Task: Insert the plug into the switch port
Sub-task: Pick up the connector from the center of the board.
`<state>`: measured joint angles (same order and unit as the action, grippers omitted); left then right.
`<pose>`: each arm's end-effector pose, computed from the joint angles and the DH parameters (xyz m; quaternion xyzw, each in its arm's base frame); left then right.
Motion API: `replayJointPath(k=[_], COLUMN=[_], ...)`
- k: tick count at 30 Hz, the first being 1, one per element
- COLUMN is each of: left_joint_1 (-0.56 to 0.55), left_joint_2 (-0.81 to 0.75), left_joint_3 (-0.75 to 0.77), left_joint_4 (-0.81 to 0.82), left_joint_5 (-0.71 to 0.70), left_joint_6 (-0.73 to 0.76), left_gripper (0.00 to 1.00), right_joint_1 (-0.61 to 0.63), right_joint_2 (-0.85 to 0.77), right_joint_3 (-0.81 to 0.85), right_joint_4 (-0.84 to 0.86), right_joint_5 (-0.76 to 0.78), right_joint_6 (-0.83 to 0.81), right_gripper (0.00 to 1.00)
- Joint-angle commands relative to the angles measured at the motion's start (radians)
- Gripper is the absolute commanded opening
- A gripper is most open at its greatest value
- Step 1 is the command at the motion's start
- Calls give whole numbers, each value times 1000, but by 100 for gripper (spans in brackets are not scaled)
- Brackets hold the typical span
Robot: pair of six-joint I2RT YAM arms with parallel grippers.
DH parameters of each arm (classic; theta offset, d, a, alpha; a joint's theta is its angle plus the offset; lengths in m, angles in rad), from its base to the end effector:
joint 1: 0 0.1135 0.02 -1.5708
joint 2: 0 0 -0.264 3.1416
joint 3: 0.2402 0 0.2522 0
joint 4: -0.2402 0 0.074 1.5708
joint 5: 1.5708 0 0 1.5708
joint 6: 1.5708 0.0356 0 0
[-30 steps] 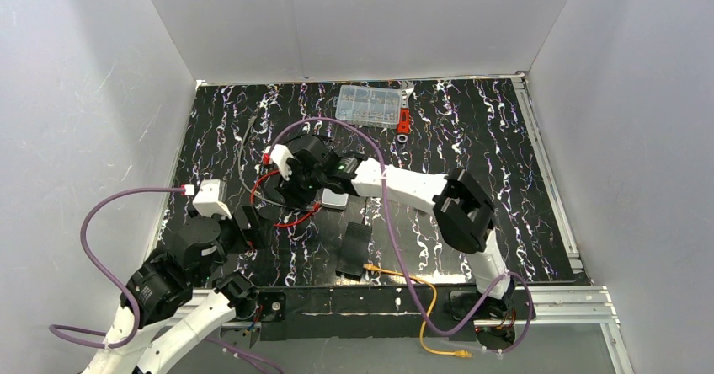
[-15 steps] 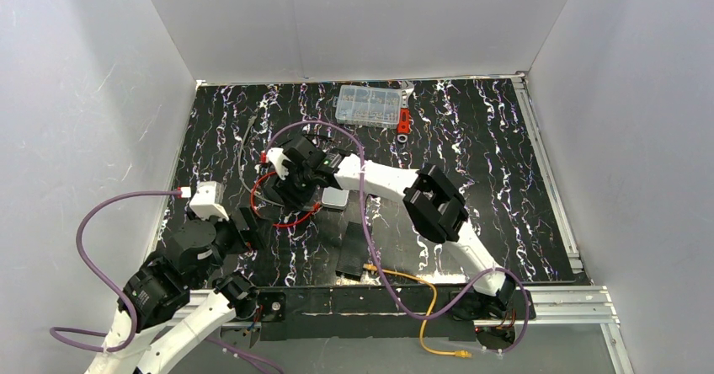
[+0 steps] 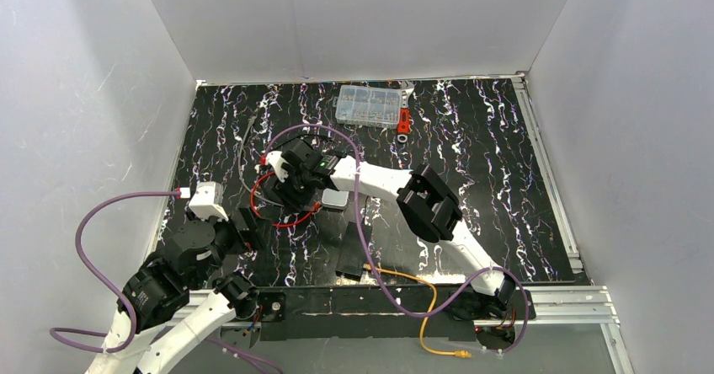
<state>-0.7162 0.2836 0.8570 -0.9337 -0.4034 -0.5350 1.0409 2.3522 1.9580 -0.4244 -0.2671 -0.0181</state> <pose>0.0391 -0.0155 0.3330 -0.0406 0.8127 -0.1929 0.5483 0.2594 0.4613 0.1831 -0.5078 0.7709 0.2862 0.2568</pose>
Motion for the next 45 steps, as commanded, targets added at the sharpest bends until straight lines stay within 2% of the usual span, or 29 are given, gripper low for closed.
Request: replayJointPath(k=[1, 3, 6, 12, 16, 25, 39, 42, 45], left_joint_1=[3, 4, 3, 4, 3, 4, 3, 3, 3], left_joint_2=[-6, -6, -6, 2, 4, 10, 22, 23, 25], left_joint_3=[-13, -14, -15, -15, -15, -15, -13, -12, -12], left_joint_4=[8, 8, 8, 9, 9, 8, 5, 3, 2], left_joint_5=[-5, -5, -5, -5, -5, -8, -10, -12, -13], left_joint_6=[12, 12, 12, 12, 13, 11, 8, 6, 5], left_gripper=[98, 98, 98, 98, 98, 98, 98, 98, 98], right_joint_1=[-3, -3, -4, -4, -4, -4, -2, -2, -2], right_joint_2=[13, 15, 15, -11, -30, -185, -445, -523, -584], right_joint_3=[44, 42, 39, 1, -18, -178, -383, -430, -423], right_joint_4=[-2, -2, 3, 48, 73, 230, 286, 233, 98], right_joint_5=[3, 4, 6, 23, 48, 122, 121, 91, 81], right_joint_6=[9, 9, 9, 10, 10, 10, 10, -18, -79], right_gripper=[49, 46, 35, 31, 24, 2, 1, 1, 1])
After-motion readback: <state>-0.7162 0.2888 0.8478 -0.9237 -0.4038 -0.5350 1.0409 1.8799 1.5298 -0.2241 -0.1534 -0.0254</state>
